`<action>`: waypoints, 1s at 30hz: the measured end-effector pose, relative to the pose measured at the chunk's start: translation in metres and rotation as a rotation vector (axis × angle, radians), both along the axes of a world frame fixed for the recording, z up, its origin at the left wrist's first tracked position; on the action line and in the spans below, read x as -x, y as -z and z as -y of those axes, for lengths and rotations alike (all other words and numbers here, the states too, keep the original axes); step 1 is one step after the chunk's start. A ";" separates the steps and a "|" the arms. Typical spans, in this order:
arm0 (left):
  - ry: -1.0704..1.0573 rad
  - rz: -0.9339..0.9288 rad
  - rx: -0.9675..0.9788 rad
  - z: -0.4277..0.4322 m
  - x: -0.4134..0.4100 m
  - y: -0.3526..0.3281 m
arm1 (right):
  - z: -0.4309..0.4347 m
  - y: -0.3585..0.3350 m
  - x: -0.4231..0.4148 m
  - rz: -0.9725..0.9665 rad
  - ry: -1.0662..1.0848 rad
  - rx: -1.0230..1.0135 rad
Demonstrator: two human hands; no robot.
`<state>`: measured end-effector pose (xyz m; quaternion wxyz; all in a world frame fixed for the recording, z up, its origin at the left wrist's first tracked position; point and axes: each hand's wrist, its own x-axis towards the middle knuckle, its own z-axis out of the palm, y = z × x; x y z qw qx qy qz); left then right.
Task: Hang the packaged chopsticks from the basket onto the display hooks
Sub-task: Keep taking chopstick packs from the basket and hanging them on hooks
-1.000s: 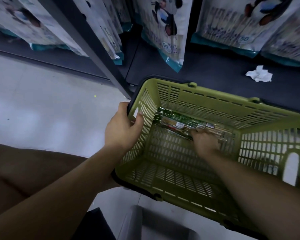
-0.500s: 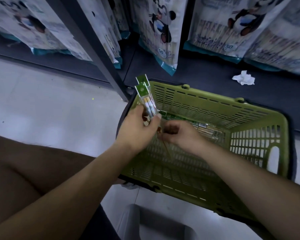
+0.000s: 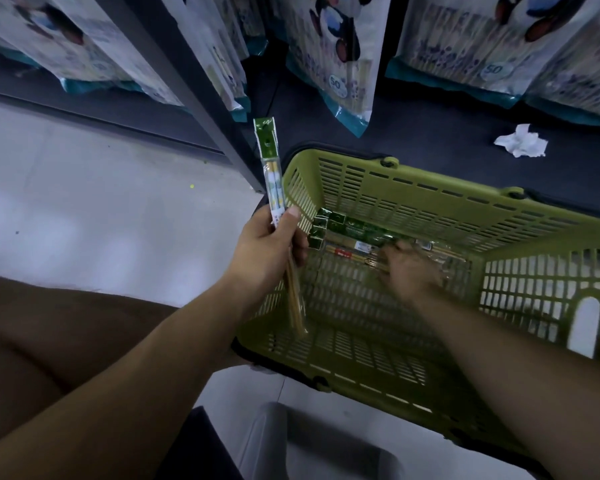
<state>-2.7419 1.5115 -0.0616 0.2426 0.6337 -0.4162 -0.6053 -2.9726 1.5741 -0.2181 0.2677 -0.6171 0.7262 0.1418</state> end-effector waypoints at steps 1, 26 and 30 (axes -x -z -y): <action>-0.015 -0.007 -0.001 0.000 0.001 0.001 | 0.000 0.004 -0.002 -0.026 -0.006 0.005; 0.031 -0.015 -0.071 -0.009 0.015 0.009 | 0.022 -0.114 -0.058 0.923 0.226 0.066; -0.029 -0.007 -0.058 -0.007 0.013 0.005 | 0.021 -0.125 -0.068 1.050 0.227 0.058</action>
